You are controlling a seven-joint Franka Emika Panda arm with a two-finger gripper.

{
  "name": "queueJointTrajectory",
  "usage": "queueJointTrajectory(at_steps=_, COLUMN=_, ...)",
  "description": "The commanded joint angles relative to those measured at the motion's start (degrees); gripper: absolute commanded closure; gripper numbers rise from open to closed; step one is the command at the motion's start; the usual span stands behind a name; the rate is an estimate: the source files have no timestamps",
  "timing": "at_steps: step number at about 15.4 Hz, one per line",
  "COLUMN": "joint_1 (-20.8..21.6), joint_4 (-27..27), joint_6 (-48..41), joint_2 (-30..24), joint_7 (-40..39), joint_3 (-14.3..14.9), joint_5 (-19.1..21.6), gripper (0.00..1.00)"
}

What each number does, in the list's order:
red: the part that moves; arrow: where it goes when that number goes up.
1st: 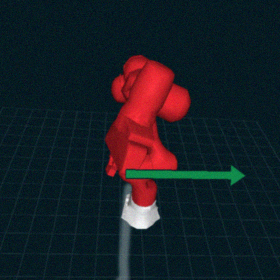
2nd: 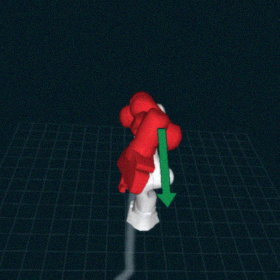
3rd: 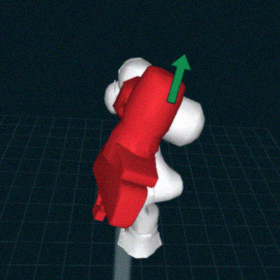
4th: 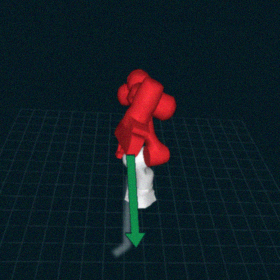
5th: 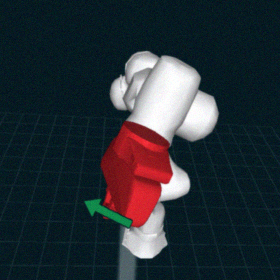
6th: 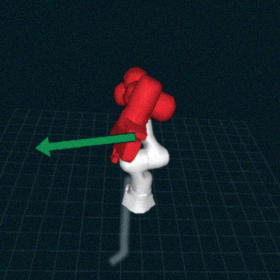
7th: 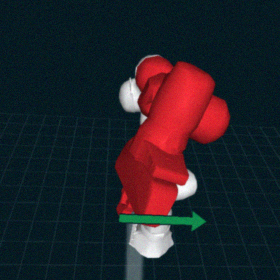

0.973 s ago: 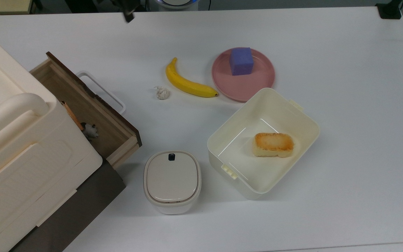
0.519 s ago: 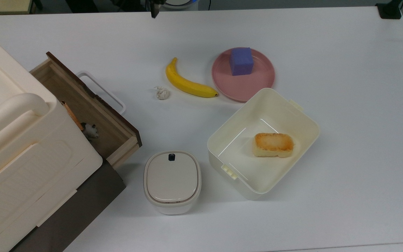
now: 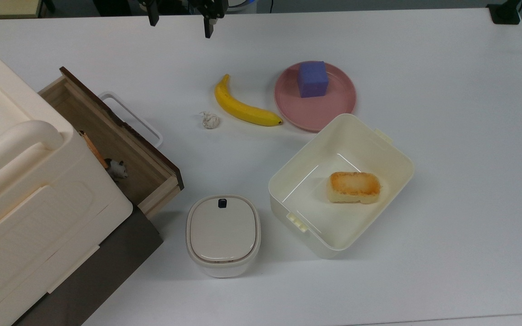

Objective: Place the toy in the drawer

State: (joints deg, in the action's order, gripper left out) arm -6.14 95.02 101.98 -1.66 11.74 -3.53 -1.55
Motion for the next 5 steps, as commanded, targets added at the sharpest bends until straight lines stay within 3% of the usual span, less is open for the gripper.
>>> queueJointTrajectory(at_steps=1, joint_1=0.16, joint_4=1.39, joint_6=0.50, joint_2=-1.07, joint_7=-1.37, joint_3=0.02, joint_5=-0.56, gripper=0.00)
queueJointTrajectory(at_steps=5, joint_1=-0.02, joint_4=1.39, joint_6=0.41, joint_2=-1.16, joint_7=0.03, joint_3=0.11, joint_5=-0.48, gripper=0.00)
